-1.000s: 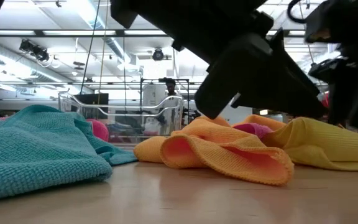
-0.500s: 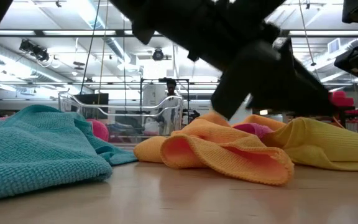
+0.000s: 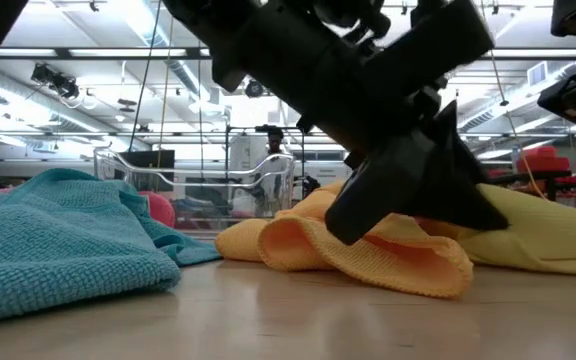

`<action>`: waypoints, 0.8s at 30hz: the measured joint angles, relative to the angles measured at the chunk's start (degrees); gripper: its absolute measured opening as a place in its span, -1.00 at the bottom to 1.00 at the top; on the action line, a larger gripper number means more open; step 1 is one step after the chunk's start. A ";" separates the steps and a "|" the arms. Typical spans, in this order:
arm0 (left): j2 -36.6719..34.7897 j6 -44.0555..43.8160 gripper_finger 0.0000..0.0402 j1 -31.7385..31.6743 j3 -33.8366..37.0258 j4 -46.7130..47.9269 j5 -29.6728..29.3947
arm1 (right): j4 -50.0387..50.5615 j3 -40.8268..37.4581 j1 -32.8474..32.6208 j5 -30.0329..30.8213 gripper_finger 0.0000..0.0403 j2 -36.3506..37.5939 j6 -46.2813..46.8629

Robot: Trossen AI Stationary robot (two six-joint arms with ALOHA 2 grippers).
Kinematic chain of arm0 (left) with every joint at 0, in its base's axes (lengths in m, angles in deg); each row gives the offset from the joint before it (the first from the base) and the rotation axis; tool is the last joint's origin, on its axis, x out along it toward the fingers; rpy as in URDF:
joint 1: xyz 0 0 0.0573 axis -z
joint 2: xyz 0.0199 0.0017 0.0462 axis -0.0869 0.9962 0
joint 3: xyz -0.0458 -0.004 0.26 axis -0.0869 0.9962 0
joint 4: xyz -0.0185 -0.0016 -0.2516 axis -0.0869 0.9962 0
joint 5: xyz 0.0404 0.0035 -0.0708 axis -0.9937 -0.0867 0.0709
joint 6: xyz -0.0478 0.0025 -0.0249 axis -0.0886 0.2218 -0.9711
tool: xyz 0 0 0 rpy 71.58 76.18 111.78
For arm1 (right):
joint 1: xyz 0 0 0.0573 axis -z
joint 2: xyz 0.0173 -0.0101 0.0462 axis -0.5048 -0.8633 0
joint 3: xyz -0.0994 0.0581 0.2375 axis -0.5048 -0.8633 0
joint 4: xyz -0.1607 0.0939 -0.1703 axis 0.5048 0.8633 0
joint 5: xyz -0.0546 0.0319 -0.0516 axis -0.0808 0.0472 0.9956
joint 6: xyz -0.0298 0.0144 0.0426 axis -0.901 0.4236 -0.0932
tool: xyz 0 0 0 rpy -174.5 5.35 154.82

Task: Fold microfiber towels
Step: Fold the yellow microfiber cloth

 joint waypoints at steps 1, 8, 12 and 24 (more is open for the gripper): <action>0.00 0.00 -0.35 -0.01 0.00 0.03 -0.11 | 0.10 0.00 -0.10 -0.05 0.08 0.00 -0.01; -1.99 -0.67 -0.90 0.58 0.02 -0.29 -5.42 | 2.22 0.00 -0.71 0.72 0.08 0.07 0.74; -4.80 -4.89 -0.88 0.58 -0.07 1.56 -7.12 | 2.31 0.00 -1.15 6.52 0.08 0.07 -0.68; -7.04 -16.27 -0.93 -1.50 -0.07 9.36 -7.27 | 0.43 1.01 -1.93 11.98 0.08 0.11 -1.40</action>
